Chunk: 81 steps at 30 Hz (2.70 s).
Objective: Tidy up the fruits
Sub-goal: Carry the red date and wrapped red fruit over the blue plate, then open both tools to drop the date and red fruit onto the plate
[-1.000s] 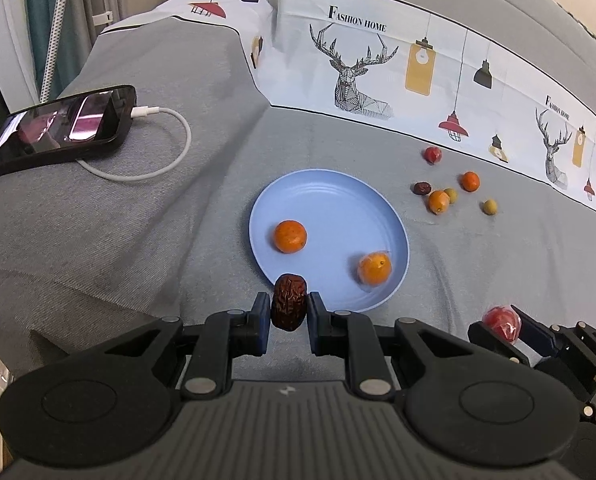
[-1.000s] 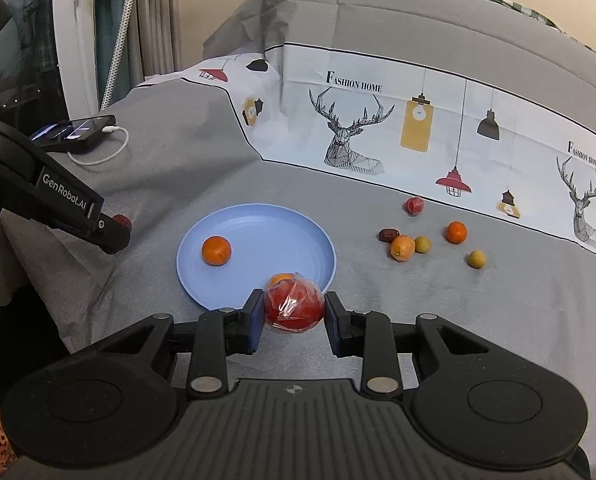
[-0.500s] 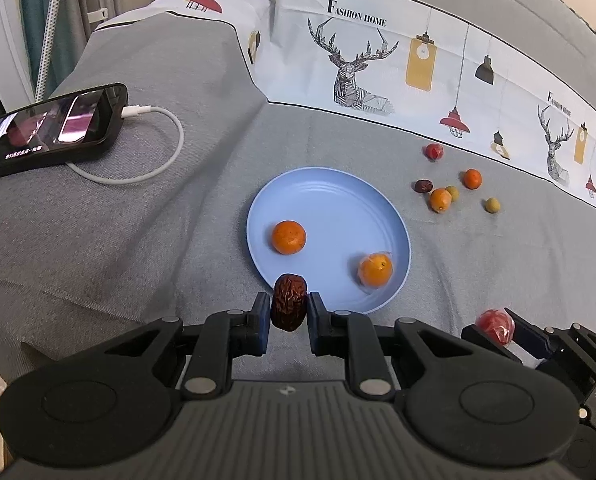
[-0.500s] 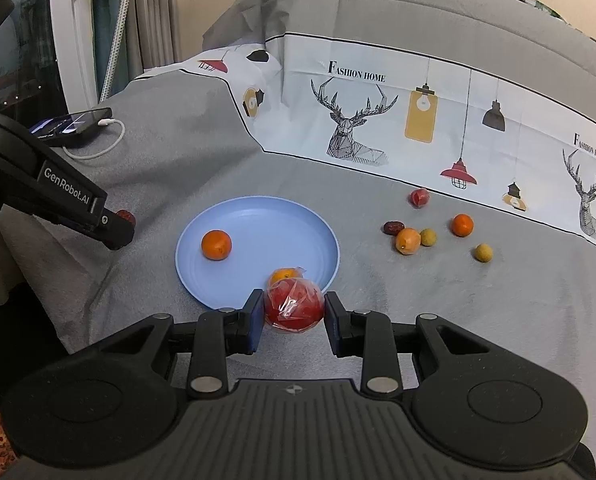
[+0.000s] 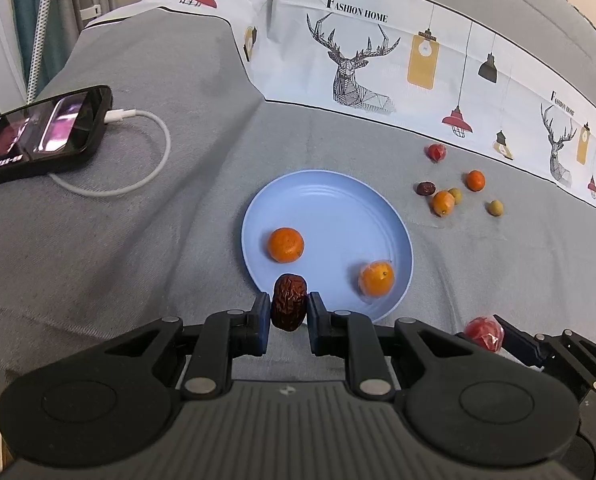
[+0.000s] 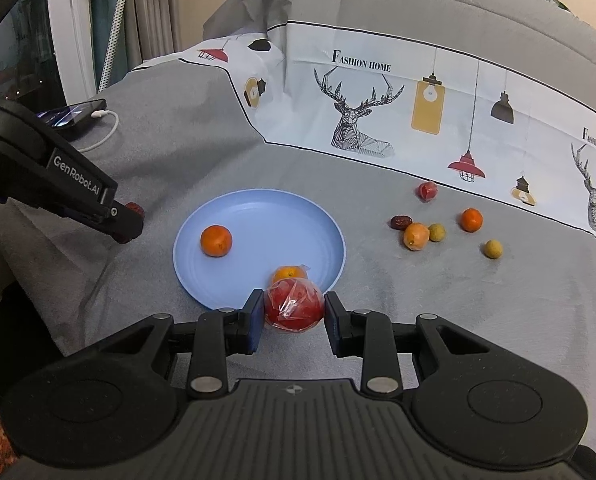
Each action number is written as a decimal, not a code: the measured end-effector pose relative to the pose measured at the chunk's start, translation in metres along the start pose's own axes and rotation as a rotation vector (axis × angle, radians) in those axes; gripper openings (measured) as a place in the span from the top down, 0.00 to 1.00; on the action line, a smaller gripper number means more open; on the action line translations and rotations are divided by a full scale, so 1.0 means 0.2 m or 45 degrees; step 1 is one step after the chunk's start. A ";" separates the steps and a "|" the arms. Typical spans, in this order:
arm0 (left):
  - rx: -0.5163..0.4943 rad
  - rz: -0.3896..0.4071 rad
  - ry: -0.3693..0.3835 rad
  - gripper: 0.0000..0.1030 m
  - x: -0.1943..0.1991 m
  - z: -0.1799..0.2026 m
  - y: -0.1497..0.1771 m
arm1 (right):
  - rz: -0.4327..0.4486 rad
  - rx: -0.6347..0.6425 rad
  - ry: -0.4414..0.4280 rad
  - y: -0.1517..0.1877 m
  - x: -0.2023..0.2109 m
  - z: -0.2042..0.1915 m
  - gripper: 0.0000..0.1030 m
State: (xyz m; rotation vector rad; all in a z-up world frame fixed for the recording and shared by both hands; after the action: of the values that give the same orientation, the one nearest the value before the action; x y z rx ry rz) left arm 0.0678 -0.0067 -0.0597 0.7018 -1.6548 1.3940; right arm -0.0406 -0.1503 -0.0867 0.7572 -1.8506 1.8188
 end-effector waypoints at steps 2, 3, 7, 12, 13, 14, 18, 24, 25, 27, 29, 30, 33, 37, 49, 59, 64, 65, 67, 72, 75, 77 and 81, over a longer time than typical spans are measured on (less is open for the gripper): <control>-0.002 -0.001 0.002 0.80 -0.02 0.01 -0.02 | 0.003 -0.003 -0.003 -0.01 -0.02 0.00 0.68; -0.004 0.000 0.002 0.80 -0.03 0.01 -0.03 | 0.005 -0.003 -0.004 -0.02 -0.03 0.00 0.68; -0.013 -0.001 0.001 0.80 -0.07 0.03 -0.07 | 0.006 -0.009 -0.009 -0.07 -0.09 0.01 0.68; -0.033 -0.022 -0.005 0.80 -0.15 0.06 -0.12 | 0.001 -0.018 -0.010 -0.10 -0.19 0.03 0.68; -0.038 -0.028 -0.007 0.80 -0.17 0.07 -0.13 | -0.004 -0.023 -0.010 -0.10 -0.22 0.04 0.68; -0.042 -0.033 -0.009 0.80 -0.19 0.08 -0.14 | -0.010 -0.029 -0.009 -0.11 -0.24 0.05 0.68; -0.061 -0.056 -0.014 0.80 -0.28 0.10 -0.16 | -0.032 -0.055 -0.002 -0.10 -0.32 0.09 0.68; -0.090 -0.084 -0.032 0.80 -0.42 0.14 -0.20 | -0.075 -0.079 -0.014 -0.09 -0.46 0.14 0.68; -0.092 -0.089 -0.036 0.80 -0.43 0.14 -0.21 | -0.080 -0.082 -0.018 -0.09 -0.49 0.14 0.68; -0.097 -0.097 -0.043 0.80 -0.47 0.15 -0.22 | -0.091 -0.084 -0.028 -0.09 -0.53 0.14 0.68; -0.108 -0.101 -0.052 0.80 -0.51 0.15 -0.23 | -0.098 -0.088 -0.044 -0.10 -0.56 0.14 0.68; -0.112 -0.100 -0.061 0.79 -0.52 0.15 -0.24 | -0.100 -0.090 -0.053 -0.10 -0.58 0.14 0.68; -0.132 -0.097 -0.082 0.79 -0.57 0.16 -0.26 | -0.110 -0.095 -0.068 -0.11 -0.63 0.14 0.68; -0.125 -0.100 -0.081 0.63 -0.60 0.16 -0.29 | -0.118 -0.110 -0.088 -0.15 -0.67 0.14 0.64; -0.149 -0.055 -0.069 0.00 -0.34 0.14 -0.12 | -0.196 -0.075 -0.061 0.02 -0.36 0.14 0.04; -0.102 -0.056 -0.115 0.00 -0.06 0.04 0.16 | -0.103 -0.045 0.020 0.09 -0.03 0.06 0.01; -0.069 0.001 -0.153 0.00 0.05 -0.01 0.17 | -0.026 -0.006 0.042 0.06 0.08 0.01 0.01; -0.059 0.009 -0.161 0.00 0.06 -0.02 0.16 | -0.017 -0.003 0.045 0.07 0.10 0.00 0.01; -0.043 0.021 -0.175 0.00 0.09 -0.03 0.16 | 0.001 0.001 0.052 0.07 0.13 0.00 0.01; -0.043 0.050 -0.182 0.00 0.16 -0.03 0.17 | 0.043 0.004 0.065 0.07 0.19 -0.01 0.01; -0.061 0.067 -0.182 0.00 0.19 -0.01 0.18 | 0.061 0.009 0.064 0.06 0.22 -0.03 0.01; -0.070 0.078 -0.185 0.00 0.20 0.00 0.19 | 0.070 0.015 0.063 0.06 0.23 -0.04 0.01; -0.074 0.083 -0.190 0.00 0.22 0.00 0.20 | 0.076 0.017 0.065 0.06 0.24 -0.04 0.01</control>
State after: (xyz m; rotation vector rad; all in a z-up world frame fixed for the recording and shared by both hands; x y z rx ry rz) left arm 0.0140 0.0062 -0.0419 0.7395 -1.8424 1.3610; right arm -0.0849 -0.1461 -0.0640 0.6607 -1.8487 1.8716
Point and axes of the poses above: each gripper's, at about its wrist camera, not at the fingertips, and x roughly against the way its jaws point, z to its right, y to its underside, the point moved 9 cm from there along -x, roughly the way its jaws point, and after that the axes turned 8 degrees about -y, right-handed, at the moved point
